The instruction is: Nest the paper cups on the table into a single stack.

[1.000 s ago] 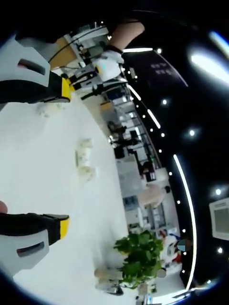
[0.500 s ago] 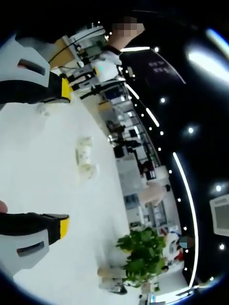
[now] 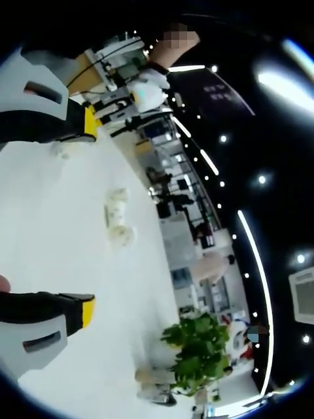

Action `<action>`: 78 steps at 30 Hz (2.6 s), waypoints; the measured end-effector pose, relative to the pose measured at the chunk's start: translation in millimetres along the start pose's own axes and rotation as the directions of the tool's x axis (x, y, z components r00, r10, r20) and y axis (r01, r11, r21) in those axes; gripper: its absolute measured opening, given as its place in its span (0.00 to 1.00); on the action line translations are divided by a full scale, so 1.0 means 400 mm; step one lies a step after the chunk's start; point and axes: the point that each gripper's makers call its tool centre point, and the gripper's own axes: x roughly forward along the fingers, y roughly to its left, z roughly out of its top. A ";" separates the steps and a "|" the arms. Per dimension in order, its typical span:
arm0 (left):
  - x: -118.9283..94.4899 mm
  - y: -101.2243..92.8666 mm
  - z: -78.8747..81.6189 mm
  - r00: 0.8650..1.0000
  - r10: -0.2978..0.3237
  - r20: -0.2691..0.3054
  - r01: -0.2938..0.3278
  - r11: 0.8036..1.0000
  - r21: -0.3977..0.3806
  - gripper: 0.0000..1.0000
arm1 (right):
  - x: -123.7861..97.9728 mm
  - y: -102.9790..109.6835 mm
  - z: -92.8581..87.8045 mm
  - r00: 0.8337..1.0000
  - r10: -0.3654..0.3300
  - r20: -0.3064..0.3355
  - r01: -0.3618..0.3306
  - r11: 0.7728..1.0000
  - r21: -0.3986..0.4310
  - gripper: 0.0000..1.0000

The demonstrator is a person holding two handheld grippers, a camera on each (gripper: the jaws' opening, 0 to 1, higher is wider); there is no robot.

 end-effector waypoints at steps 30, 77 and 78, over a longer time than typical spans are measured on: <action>-0.051 0.024 0.014 0.995 0.078 0.064 -0.077 0.997 -0.028 0.12 | 0.010 0.035 0.022 1.000 0.020 -0.004 -0.020 1.000 -0.020 0.94; -0.202 0.067 -0.086 0.711 0.554 0.434 -0.145 0.719 -0.679 0.63 | 0.075 0.176 0.028 0.980 0.106 -0.167 -0.134 0.977 -0.164 0.96; -0.205 0.067 -0.086 0.708 0.557 0.435 -0.142 0.715 -0.685 0.65 | 0.078 0.179 0.024 0.978 0.110 -0.177 -0.140 0.976 -0.166 0.96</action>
